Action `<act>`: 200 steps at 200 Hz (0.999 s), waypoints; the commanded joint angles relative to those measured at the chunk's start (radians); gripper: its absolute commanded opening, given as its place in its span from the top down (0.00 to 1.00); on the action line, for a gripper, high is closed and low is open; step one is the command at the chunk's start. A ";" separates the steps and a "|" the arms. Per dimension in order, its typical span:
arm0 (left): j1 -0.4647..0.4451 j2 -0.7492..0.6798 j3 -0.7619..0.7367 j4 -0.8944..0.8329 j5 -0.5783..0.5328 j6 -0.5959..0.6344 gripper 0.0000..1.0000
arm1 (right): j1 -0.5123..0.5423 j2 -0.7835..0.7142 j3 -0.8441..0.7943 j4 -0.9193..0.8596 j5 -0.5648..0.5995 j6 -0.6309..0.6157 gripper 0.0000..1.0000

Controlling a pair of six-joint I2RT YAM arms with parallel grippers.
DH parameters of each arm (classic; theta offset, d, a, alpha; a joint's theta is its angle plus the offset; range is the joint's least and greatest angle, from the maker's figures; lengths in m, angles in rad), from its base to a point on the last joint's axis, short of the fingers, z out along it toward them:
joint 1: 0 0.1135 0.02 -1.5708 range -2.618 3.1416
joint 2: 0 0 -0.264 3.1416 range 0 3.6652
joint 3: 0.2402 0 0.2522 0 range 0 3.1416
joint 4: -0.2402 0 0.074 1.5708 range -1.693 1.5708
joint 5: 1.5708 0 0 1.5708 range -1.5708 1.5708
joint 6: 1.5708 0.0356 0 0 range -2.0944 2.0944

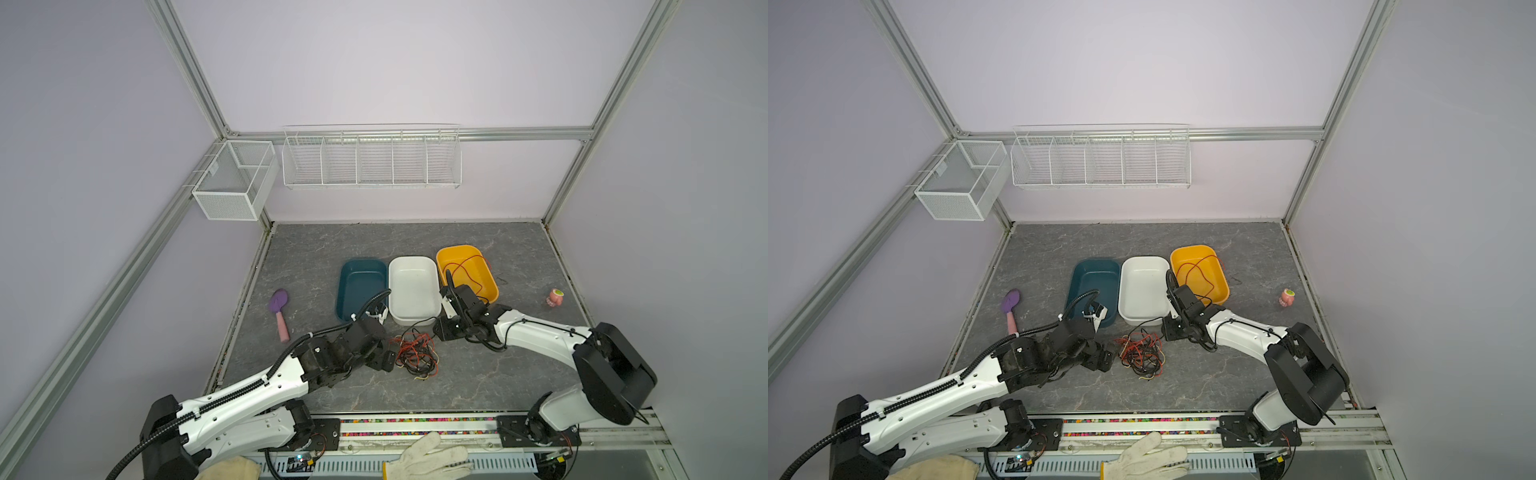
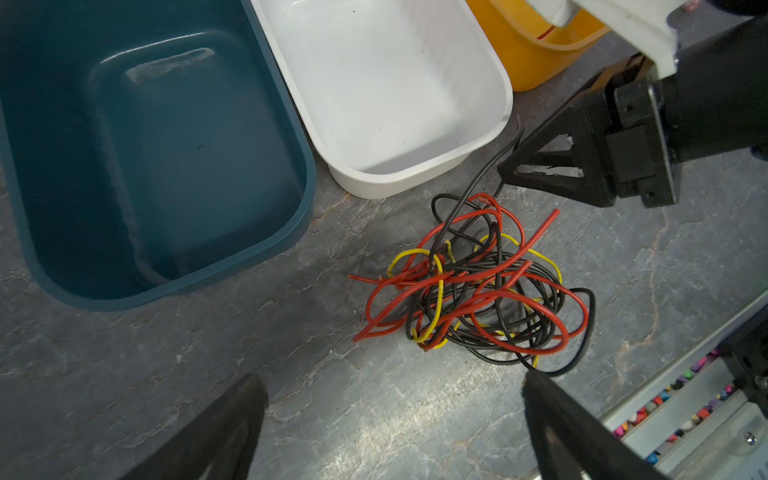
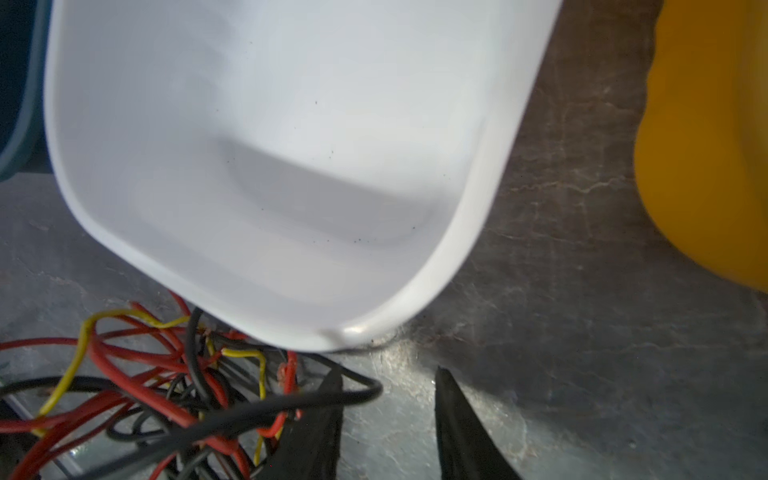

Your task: Untangle the cables

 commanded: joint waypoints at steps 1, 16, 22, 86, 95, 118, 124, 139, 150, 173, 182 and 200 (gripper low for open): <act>-0.008 -0.024 -0.044 0.057 0.007 -0.067 0.03 | 0.014 0.009 -0.011 0.049 0.022 -0.002 0.71; -0.010 -0.024 -0.084 0.099 0.014 -0.091 0.03 | 0.020 0.012 -0.013 0.060 0.028 -0.005 0.77; -0.011 -0.024 -0.099 0.118 0.019 -0.099 0.04 | 0.023 0.013 -0.014 0.062 0.030 -0.007 0.79; -0.018 -0.010 -0.198 0.239 0.027 -0.155 0.05 | 0.061 -0.037 -0.027 0.064 0.058 -0.039 0.93; -0.018 -0.008 -0.209 0.256 0.025 -0.158 0.05 | 0.066 -0.057 -0.029 0.062 0.062 -0.039 0.93; -0.019 0.007 -0.241 0.320 0.036 -0.177 0.05 | 0.082 -0.124 -0.040 0.057 0.074 -0.043 0.93; -0.018 0.012 -0.250 0.340 0.038 -0.182 0.04 | 0.086 -0.144 -0.042 0.051 0.083 -0.044 0.93; -0.018 0.034 -0.268 0.382 0.045 -0.193 0.04 | 0.095 -0.193 -0.042 0.032 0.096 -0.046 0.93; -0.018 0.052 -0.281 0.413 0.049 -0.204 0.04 | 0.099 -0.228 -0.038 0.017 0.101 -0.048 0.93; -0.019 0.091 -0.300 0.470 0.063 -0.217 0.05 | 0.105 -0.292 -0.022 -0.016 0.102 -0.047 0.93; -0.019 0.105 -0.305 0.486 0.067 -0.221 0.05 | 0.109 -0.317 -0.012 -0.030 0.103 -0.049 0.93; -0.019 0.134 -0.312 0.520 0.077 -0.230 0.05 | 0.121 -0.363 0.013 -0.055 0.101 -0.048 0.93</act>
